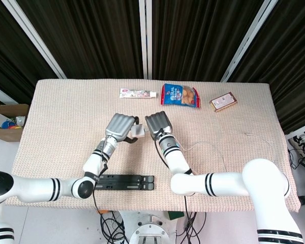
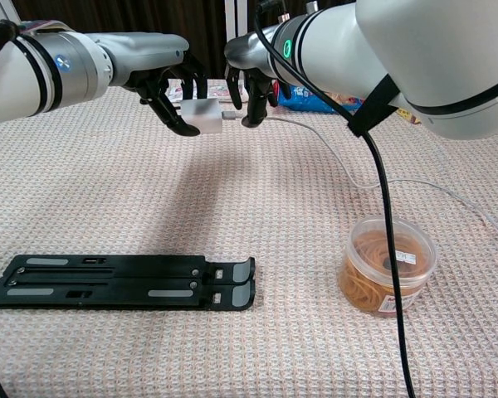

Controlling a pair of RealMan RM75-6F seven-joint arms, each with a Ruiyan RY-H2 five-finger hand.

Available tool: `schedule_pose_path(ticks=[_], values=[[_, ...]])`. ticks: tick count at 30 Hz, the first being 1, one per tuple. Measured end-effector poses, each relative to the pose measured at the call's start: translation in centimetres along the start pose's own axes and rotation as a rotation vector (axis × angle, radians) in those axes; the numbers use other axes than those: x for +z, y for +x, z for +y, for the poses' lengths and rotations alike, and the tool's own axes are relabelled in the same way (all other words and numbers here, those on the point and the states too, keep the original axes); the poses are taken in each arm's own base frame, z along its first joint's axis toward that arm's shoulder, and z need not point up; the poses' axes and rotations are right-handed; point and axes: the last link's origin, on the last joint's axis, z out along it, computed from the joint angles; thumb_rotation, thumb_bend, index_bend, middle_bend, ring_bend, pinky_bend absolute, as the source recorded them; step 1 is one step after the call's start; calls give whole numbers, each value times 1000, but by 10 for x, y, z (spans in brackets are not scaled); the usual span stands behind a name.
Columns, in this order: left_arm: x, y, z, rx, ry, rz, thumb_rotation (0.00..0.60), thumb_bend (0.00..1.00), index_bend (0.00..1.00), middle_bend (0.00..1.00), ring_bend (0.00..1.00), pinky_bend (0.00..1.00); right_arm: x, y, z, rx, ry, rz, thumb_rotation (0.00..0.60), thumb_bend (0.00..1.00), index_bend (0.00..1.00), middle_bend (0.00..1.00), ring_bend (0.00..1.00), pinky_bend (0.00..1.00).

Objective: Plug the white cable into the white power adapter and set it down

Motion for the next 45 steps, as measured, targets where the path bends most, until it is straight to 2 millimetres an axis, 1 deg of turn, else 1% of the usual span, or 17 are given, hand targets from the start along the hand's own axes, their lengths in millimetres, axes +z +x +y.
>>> schedule_pose_path(ticks=[6,12,14,18,21,24,28,33,45], values=[[1,0,2,4,-5,0,519,415,566,481,783,965,1,-1,-1,1,1,-2,600,509,531,582,483,524],[2,0,3,13,-3,-6,518,414,566,481,783,965,1,-2,-2,0,3,-2,600,508,544,583,486,526],[2,0,2,14,0,-9,518,415,566,481,783,965,1,-2,-1,0,-1,0,600,484,544,582,489,527],[2,1,2,13,1,-13,517,414,566,481,783,964,1,-1,-1,3,-4,2,600,387,544,583,493,527],[2,2,2,15,0,-13,516,414,566,481,783,964,1,-2,-2,1,-3,3,600,345,545,583,493,527],[2,2,3,16,-2,-13,516,414,566,481,782,964,1,-2,-3,0,-1,2,600,331,551,585,493,527],[1,3,4,18,-5,-12,518,414,566,481,783,964,2,-3,-4,-4,-1,1,600,357,570,591,497,529],[1,3,5,22,-6,-12,517,414,566,481,783,965,3,-3,-6,-3,-1,4,600,465,602,602,505,534],[1,2,7,36,-10,-18,518,414,566,481,782,964,3,-2,-10,-10,-3,8,600,478,632,613,516,544]])
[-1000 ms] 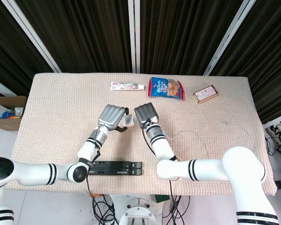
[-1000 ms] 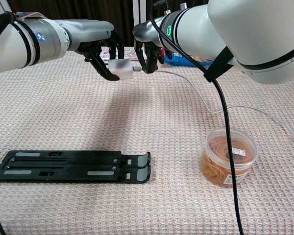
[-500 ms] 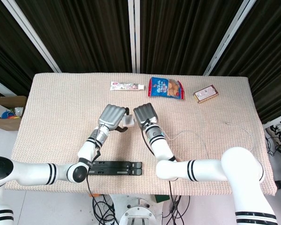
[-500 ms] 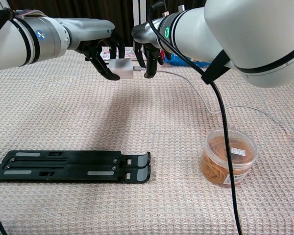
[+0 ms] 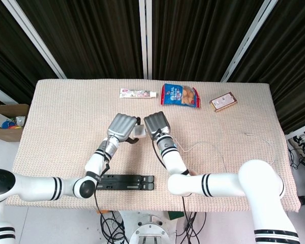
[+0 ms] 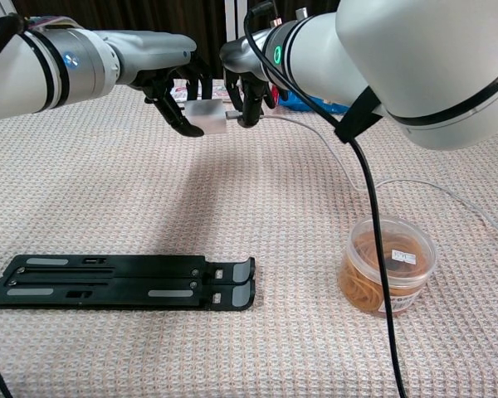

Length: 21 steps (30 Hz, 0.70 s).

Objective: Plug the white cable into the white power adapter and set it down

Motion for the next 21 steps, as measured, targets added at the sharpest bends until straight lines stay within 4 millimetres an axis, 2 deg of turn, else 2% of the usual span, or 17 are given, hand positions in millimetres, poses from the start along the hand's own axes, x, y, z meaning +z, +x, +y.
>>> schedule_pose_path(ticks=[13,16,19,21], values=[[0,-2,2,2,0,-4,518,414,566,481,782,964,0,-1,-3,3,-5,3,600,470,619,613,517,545],[1,-2,4,4,-3,-4,517,414,565,481,782,964,0,-2,-4,10,-6,0,600,375,556,604,512,541],[2,-1,6,8,-6,2,515,414,564,480,782,963,0,-1,-4,16,-5,6,600,224,422,573,501,522],[2,-1,5,10,-4,2,515,415,563,479,782,963,-2,-1,-4,23,-6,10,600,119,320,509,453,495]])
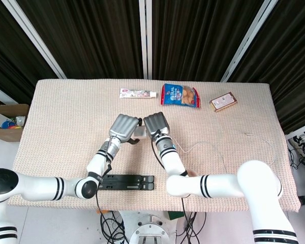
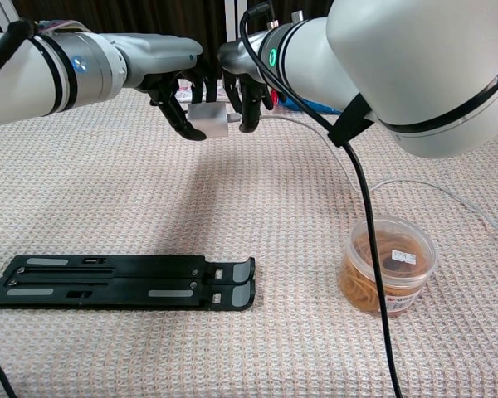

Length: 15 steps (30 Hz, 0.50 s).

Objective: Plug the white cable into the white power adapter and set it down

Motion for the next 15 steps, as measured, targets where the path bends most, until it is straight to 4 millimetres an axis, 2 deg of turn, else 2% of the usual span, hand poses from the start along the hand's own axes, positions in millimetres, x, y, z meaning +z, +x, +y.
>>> schedule_pose_path(ticks=[3,9,12,15], values=[[0,-1,-2,4,5,-3,517,414,562,477,782,961,-3,2,2,9,-4,10,600,41,224,409,369,453],[0,-6,-7,6,10,-9,517,414,557,469,746,946,-12,5,9,34,-8,24,600,29,49,284,264,399],[2,-12,-11,12,16,-16,518,413,538,456,655,920,-17,6,17,58,-12,33,600,28,2,210,206,369],[4,-20,-18,32,25,-30,543,409,459,405,551,862,-25,7,30,81,-22,52,600,28,0,166,168,343]])
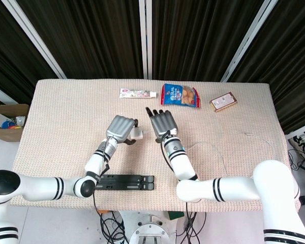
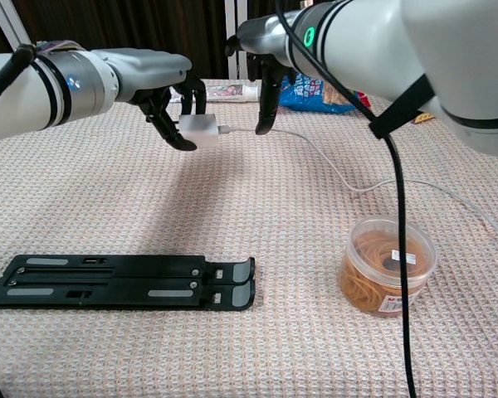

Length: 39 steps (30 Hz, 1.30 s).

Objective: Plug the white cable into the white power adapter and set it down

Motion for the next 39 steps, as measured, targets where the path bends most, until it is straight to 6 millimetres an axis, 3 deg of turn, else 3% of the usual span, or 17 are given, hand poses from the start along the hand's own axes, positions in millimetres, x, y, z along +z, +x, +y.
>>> schedule_pose_path(ticks=[4,9,14,18,24,29,34,39], values=[[5,-16,-11,24,9,-24,598,391,324,308,419,705,-13,3,28,34,-26,25,600,28,0,148,165,331],[5,-29,-20,46,1,-23,599,355,216,235,296,497,-36,3,72,67,-72,56,600,28,0,145,165,331],[-8,-32,-40,48,23,6,600,348,205,229,282,465,-60,1,114,84,-119,78,600,37,0,158,165,330],[-27,-22,-65,69,60,57,599,335,206,229,274,428,-81,-2,145,81,-149,107,600,140,0,177,156,305],[-87,-6,-129,127,186,186,600,327,207,229,235,325,-121,-12,192,102,-175,177,600,227,0,133,62,197],[-159,-1,-177,155,291,270,600,321,207,228,221,281,-159,-27,228,144,-171,233,600,274,0,101,22,157],[-225,-8,-199,128,356,309,600,320,207,229,221,272,-212,-56,271,168,-210,266,600,290,0,99,20,150],[-275,-20,-203,87,404,321,600,320,207,229,221,265,-260,-73,292,179,-264,311,600,292,0,101,20,149]])
